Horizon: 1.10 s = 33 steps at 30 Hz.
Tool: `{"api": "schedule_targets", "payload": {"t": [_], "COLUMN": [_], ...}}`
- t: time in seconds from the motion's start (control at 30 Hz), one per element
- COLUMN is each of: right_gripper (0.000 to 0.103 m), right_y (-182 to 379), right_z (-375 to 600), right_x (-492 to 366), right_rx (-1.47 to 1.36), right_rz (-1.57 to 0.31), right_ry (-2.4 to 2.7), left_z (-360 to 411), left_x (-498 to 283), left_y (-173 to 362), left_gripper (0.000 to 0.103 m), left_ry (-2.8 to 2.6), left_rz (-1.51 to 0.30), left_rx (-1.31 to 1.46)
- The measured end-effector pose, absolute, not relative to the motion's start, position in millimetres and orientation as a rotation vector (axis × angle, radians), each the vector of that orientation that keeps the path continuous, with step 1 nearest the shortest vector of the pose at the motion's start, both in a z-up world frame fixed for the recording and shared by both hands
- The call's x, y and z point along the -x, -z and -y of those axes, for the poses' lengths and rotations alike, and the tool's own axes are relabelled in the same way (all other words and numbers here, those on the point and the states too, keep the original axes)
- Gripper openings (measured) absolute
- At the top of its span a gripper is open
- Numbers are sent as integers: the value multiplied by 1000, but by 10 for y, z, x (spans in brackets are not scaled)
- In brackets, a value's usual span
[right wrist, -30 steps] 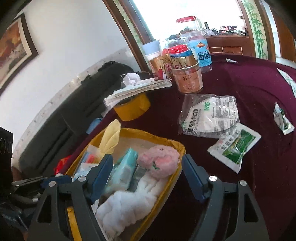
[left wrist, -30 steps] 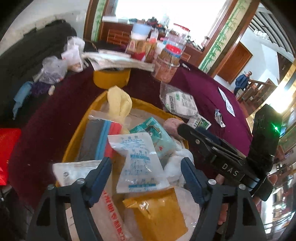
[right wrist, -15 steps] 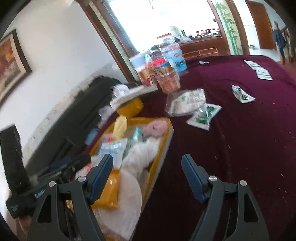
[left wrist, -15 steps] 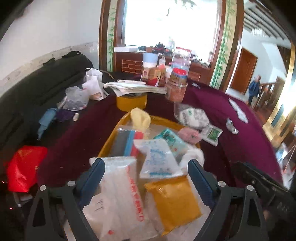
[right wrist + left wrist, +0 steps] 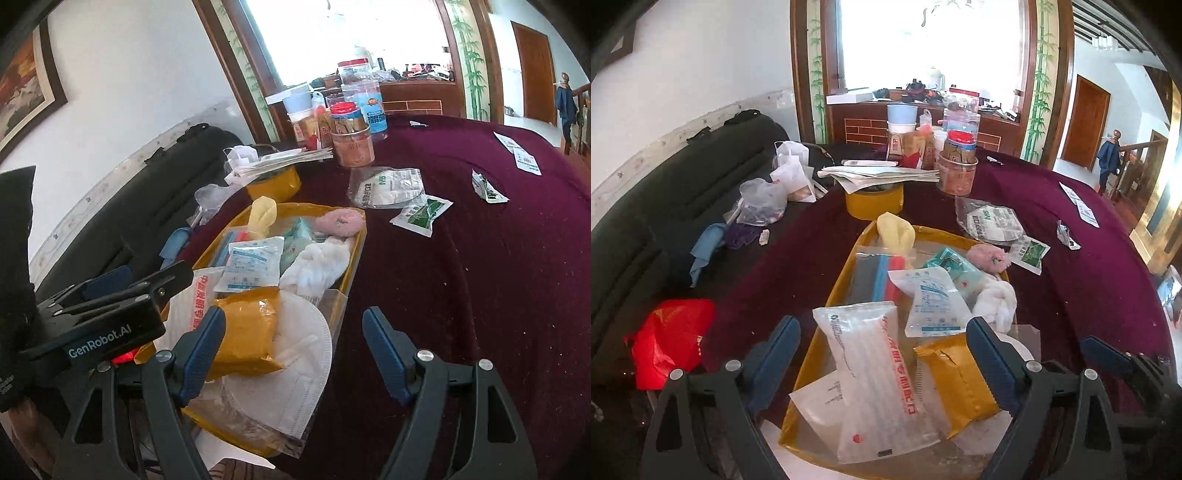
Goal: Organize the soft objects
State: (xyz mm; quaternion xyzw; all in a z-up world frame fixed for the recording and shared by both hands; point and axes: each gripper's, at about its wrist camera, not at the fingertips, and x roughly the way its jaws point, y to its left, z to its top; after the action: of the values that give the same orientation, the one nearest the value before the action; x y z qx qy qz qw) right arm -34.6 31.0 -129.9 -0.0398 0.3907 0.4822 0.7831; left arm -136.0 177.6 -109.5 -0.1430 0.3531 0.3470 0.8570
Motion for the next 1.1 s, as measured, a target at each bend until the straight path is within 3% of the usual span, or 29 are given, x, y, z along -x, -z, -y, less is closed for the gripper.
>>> {"api": "schedule_targets", "payload": {"t": [1.1], "right_gripper": [76], "right_y": [1441], "right_z": [-373], "right_x": [261], "right_rx": [95], "right_rz": [-880], "right_ry": [-970], "left_z": [-1874], "left_x": [1352], "left_y": [1253], "left_gripper": [94], "left_ry": [-833], "left_rz": [-790], "left_rx": [305]}}
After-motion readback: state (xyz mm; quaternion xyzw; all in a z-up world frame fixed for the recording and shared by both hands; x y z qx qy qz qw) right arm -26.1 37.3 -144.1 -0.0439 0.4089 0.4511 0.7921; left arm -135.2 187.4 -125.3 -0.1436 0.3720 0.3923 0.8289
